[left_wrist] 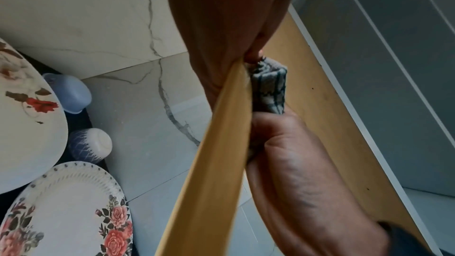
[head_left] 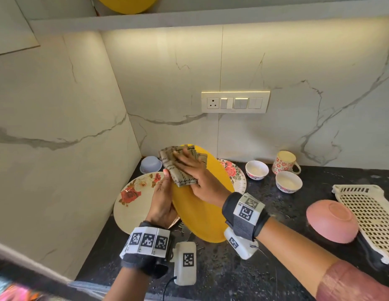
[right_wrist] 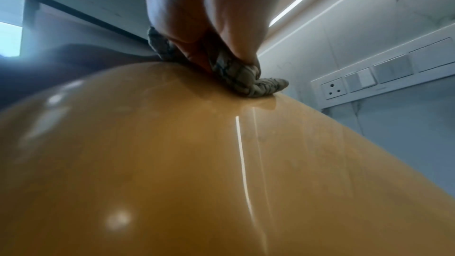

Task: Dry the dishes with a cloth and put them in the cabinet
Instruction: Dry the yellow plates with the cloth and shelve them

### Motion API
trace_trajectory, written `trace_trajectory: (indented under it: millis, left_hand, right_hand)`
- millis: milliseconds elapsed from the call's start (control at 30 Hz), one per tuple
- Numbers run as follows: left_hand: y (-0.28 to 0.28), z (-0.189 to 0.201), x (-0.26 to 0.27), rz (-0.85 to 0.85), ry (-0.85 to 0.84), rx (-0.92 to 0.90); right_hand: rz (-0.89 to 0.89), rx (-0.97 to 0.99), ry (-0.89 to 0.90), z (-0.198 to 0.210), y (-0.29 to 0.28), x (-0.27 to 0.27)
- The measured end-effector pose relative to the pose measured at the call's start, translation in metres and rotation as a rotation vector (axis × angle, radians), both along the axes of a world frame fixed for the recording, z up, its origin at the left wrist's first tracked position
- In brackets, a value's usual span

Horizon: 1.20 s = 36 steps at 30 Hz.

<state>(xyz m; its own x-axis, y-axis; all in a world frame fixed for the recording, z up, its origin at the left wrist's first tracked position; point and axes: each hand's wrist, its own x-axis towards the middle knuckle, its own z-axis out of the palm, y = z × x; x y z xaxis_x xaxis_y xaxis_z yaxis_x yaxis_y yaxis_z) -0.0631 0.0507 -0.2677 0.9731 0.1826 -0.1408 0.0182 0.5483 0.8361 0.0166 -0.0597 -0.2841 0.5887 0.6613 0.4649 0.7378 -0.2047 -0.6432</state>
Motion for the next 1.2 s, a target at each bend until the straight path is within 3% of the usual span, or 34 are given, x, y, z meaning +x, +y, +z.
trace_trajectory:
  millis: [167,367,500,700,833,933,1067,1200]
  left_hand:
    - [0.009,-0.006,-0.003,0.018,-0.026,-0.203]
    - [0.028,-0.007,-0.008,-0.01,0.167,-0.272]
    - [0.033,-0.008,0.001,0.195,0.164,-0.204]
    - [0.03,-0.005,-0.001,0.224,0.096,-0.092]
    - [0.024,-0.003,-0.007,0.245,0.07,-0.043]
    - [0.013,-0.002,-0.011,0.222,0.042,-0.016]
    - [0.001,-0.003,-0.015,0.203,0.004,0.056]
    - [-0.005,-0.005,-0.014,0.193,0.006,0.131]
  right_hand:
    - [0.071,-0.102,-0.087,-0.013,0.004,-0.015]
    - [0.153,-0.174,-0.311,-0.038,-0.022,-0.039]
    - [0.144,-0.194,-0.353,-0.055,-0.054,-0.049]
    - [-0.086,-0.044,-0.057,-0.086,-0.09,-0.038]
    - [-0.254,0.288,0.499,-0.072,-0.09,-0.03]
    - [-0.351,0.409,0.684,-0.042,-0.079,-0.006]
    - [-0.451,0.345,0.647,-0.004,-0.056,0.027]
    - [-0.239,0.266,0.462,0.027,-0.024,0.022]
